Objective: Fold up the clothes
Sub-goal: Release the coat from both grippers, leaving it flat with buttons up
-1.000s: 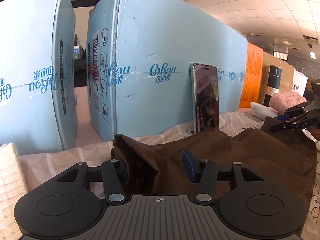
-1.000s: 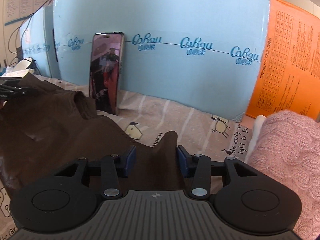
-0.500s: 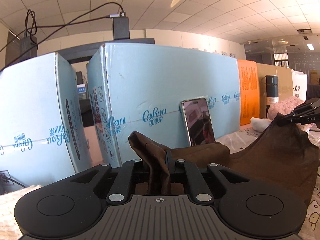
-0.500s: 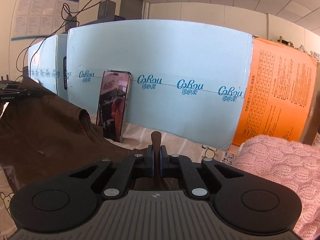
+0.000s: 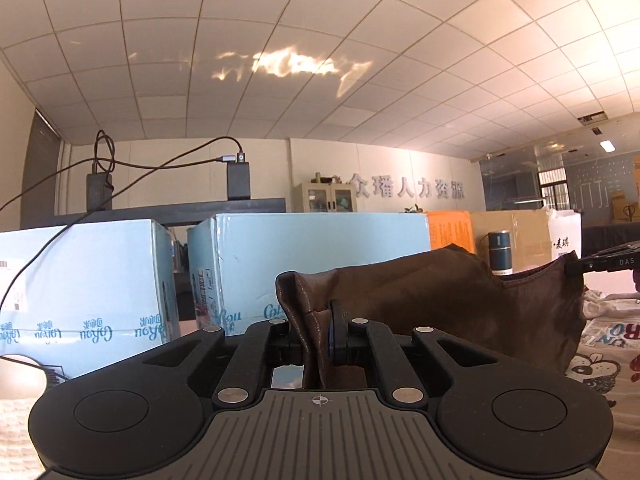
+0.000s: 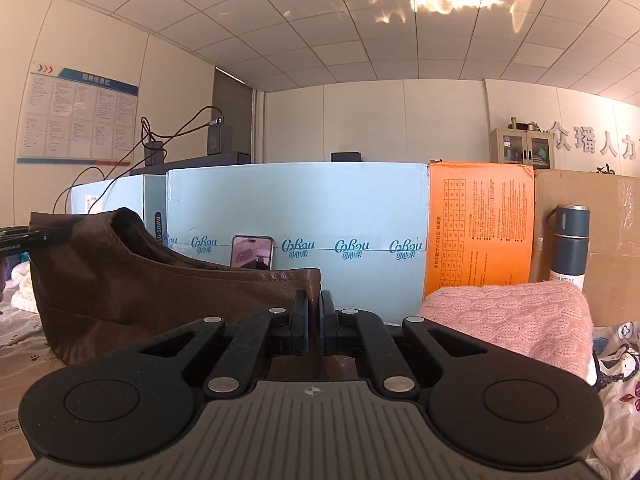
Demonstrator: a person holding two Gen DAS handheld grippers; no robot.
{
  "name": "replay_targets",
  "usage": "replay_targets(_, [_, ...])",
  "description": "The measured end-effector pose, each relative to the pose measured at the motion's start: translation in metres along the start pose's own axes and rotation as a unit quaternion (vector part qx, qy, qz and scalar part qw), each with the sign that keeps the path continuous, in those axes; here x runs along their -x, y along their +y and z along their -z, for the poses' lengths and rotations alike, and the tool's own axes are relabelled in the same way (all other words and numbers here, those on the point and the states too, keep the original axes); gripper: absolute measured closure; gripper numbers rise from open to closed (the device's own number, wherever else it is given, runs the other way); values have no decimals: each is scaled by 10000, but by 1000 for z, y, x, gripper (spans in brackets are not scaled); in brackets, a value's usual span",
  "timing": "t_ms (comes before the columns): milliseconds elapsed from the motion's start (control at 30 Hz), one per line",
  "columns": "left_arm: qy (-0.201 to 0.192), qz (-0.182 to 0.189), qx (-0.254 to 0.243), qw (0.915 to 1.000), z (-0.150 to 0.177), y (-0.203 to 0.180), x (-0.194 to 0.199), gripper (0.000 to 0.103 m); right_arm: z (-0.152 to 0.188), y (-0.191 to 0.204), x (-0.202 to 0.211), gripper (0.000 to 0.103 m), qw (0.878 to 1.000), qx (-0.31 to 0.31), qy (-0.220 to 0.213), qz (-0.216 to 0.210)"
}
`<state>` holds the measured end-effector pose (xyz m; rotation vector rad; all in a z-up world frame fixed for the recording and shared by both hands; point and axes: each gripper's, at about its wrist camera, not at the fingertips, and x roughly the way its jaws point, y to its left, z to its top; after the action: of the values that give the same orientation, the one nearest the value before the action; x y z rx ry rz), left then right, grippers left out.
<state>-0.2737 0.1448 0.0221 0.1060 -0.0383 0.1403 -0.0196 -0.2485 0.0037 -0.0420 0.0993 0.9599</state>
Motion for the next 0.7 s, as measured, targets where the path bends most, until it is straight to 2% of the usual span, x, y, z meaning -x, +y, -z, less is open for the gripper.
replay_targets(67, [-59, 170, 30, 9998, 0, -6, 18, 95, 3, 9, 18, 99, 9999, 95, 40, 97])
replay_targets(200, [91, 433, 255, 9987, 2, -11, 44, 95, 12, 19, 46, 99, 9999, 1, 117, 114])
replay_targets(400, [472, 747, 396, 9953, 5, -18, 70, 94, 23, 30, 75, 99, 9992, -48, 340, 201])
replay_targets(667, [1399, 919, 743, 9831, 29, -21, 96, 85, 44, 43, 106, 96, 9952, -149, 938, 218])
replay_targets(700, [1530, 931, 774, 9808, 33, -22, 100, 80, 45, 43, 109, 94, 9944, -156, 1017, 243])
